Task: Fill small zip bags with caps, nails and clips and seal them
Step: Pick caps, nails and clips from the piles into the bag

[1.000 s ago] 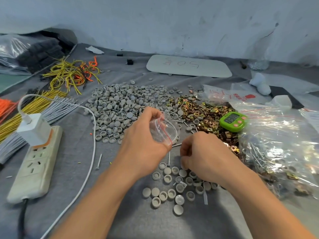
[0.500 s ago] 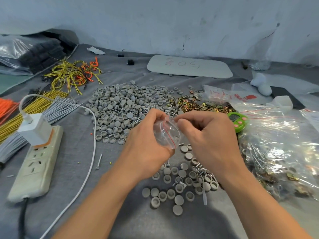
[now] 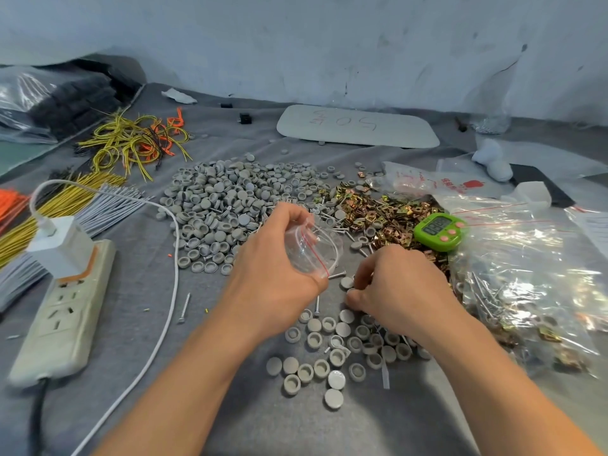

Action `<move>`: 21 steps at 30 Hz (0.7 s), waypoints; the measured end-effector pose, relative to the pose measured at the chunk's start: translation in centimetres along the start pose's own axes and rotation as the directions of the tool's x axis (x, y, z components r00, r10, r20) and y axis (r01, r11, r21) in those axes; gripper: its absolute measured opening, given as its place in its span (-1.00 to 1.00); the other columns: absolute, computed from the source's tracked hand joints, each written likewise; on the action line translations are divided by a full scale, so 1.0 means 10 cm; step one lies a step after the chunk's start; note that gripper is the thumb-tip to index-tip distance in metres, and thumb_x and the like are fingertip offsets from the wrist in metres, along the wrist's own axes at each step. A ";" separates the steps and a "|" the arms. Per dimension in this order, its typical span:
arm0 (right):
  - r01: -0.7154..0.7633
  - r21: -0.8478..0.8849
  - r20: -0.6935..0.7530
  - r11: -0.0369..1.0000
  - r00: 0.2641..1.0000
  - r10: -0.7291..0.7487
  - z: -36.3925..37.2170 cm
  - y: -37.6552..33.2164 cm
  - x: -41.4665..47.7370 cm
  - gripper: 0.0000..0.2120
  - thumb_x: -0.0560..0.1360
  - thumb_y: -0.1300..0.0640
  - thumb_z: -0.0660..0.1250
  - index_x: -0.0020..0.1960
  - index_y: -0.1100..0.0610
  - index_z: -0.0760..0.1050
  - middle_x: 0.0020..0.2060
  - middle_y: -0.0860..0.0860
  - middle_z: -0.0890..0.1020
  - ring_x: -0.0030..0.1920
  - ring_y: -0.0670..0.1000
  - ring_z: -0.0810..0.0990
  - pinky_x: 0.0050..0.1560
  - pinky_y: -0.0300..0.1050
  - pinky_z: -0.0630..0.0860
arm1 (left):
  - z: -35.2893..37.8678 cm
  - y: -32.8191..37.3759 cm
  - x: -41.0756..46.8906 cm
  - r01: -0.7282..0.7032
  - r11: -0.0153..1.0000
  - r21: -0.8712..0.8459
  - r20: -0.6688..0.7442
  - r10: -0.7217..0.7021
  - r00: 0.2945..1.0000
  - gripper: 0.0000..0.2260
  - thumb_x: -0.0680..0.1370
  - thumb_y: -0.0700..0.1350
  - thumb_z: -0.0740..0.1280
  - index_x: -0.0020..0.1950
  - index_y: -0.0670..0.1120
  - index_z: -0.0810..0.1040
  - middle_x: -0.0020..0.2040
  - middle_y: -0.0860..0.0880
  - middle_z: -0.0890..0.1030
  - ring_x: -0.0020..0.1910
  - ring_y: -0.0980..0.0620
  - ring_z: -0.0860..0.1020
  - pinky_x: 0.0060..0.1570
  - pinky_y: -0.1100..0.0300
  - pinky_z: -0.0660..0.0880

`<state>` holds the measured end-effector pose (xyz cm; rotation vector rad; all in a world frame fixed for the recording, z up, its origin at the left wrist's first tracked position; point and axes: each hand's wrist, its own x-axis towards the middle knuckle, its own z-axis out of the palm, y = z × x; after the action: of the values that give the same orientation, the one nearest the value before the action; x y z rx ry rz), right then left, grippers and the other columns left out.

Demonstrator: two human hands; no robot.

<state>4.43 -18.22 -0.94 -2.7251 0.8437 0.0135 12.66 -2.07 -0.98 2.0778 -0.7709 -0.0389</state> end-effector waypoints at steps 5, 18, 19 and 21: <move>0.082 0.166 -0.158 0.983 0.986 -0.055 0.00 0.01 0.02 -0.82 0.44 -0.08 0.55 -0.26 -0.06 0.62 -0.38 -0.15 0.63 -0.29 -0.08 0.63 -0.23 -0.15 0.56 | -0.01 -0.01 -0.02 -0.001 1.000 0.021 0.037 0.000 0.999 -0.46 0.32 -0.10 0.59 0.11 0.25 0.38 -0.02 0.24 0.60 -0.06 0.33 0.55 -0.26 0.45 0.42; 0.430 0.618 -0.397 0.659 0.893 -0.211 -0.13 -0.17 -0.09 -0.84 0.49 0.19 0.50 -0.15 -0.06 0.76 -0.55 -0.13 0.57 -0.56 -0.15 0.35 -0.51 -0.33 0.28 | 0.03 0.02 -0.01 -0.022 1.000 0.001 0.008 0.022 1.000 -0.48 0.34 -0.11 0.59 0.11 0.24 0.40 -0.04 0.26 0.60 -0.05 0.36 0.53 -0.19 0.47 0.42; 0.404 0.614 -0.432 0.678 0.891 -0.140 -0.14 -0.12 -0.06 -0.84 0.50 0.19 0.49 -0.14 -0.06 0.76 -0.54 -0.14 0.58 -0.57 -0.16 0.38 -0.51 -0.37 0.27 | 0.03 0.02 -0.01 -0.017 1.000 -0.012 0.001 0.017 1.000 -0.48 0.34 -0.11 0.59 0.12 0.24 0.41 -0.04 0.25 0.61 -0.07 0.34 0.55 -0.22 0.45 0.42; 0.296 0.552 -0.468 0.780 0.884 -0.004 -0.16 0.03 0.02 -0.85 0.51 0.15 0.48 -0.12 -0.08 0.76 -0.52 -0.20 0.59 -0.53 -0.20 0.48 -0.49 -0.44 0.32 | 0.02 0.00 0.00 -0.013 0.999 -0.044 -0.005 0.013 1.000 -0.49 0.36 -0.13 0.58 0.12 0.25 0.42 -0.02 0.24 0.63 -0.09 0.32 0.57 -0.27 0.41 0.43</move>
<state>4.31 -19.04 0.47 -2.1663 0.5762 -0.8114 12.57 -2.18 -1.09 2.0302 -0.7743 -0.0434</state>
